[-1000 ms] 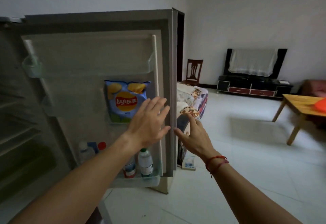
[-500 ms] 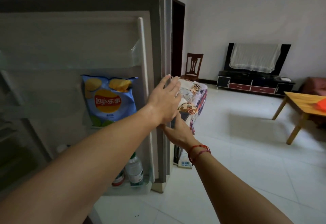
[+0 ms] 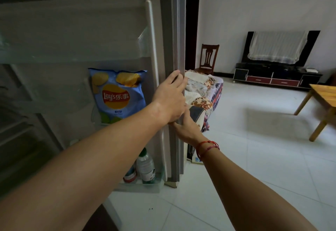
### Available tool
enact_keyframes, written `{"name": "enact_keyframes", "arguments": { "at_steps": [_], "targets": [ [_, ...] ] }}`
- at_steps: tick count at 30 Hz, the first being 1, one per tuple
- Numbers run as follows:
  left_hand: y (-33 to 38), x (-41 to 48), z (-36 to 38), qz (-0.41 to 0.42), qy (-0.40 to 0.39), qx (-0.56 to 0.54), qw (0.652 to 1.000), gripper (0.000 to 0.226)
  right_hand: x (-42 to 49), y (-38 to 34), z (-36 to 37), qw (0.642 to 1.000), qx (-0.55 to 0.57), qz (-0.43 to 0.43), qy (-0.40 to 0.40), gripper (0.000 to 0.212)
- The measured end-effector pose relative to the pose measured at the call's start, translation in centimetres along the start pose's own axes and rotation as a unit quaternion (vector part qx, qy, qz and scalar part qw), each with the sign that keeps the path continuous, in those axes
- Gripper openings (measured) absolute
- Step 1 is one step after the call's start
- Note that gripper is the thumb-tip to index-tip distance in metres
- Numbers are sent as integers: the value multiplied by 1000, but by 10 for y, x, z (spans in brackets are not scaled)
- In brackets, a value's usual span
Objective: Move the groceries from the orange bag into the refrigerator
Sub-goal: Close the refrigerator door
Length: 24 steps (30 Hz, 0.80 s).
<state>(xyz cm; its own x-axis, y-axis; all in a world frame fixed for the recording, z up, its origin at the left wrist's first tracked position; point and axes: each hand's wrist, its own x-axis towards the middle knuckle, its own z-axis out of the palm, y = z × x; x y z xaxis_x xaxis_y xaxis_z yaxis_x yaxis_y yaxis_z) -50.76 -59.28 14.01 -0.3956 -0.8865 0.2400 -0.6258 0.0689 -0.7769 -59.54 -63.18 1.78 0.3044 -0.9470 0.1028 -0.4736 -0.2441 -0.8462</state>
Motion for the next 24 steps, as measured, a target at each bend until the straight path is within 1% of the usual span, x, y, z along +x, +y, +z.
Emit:
{"name": "enact_keyframes", "arguments": {
  "at_steps": [4,7,10,14,16,20,24],
  "targets": [
    [3,-21,-11,-4,15,-31,999,67,-21,3,4,1000,8,-5,8,95],
    [4,-43,-16,-7,41,-40,998,69,-45,4,12,999,8,-27,40,96],
    [5,-70,-20,-9,73,-74,995,64,-70,5,17,997,17,-50,53,98],
    [7,-112,-20,-12,143,-121,982,57,-105,5,25,995,29,-81,53,97],
    [9,-135,-21,-21,166,-137,976,60,-123,4,31,993,26,-99,54,90],
    [12,-182,-29,-46,194,-183,963,61,-158,-6,42,987,16,-154,47,69],
    [14,-234,-36,-93,251,-235,934,59,-196,-14,58,976,-1,-217,0,64]
  ]
}}
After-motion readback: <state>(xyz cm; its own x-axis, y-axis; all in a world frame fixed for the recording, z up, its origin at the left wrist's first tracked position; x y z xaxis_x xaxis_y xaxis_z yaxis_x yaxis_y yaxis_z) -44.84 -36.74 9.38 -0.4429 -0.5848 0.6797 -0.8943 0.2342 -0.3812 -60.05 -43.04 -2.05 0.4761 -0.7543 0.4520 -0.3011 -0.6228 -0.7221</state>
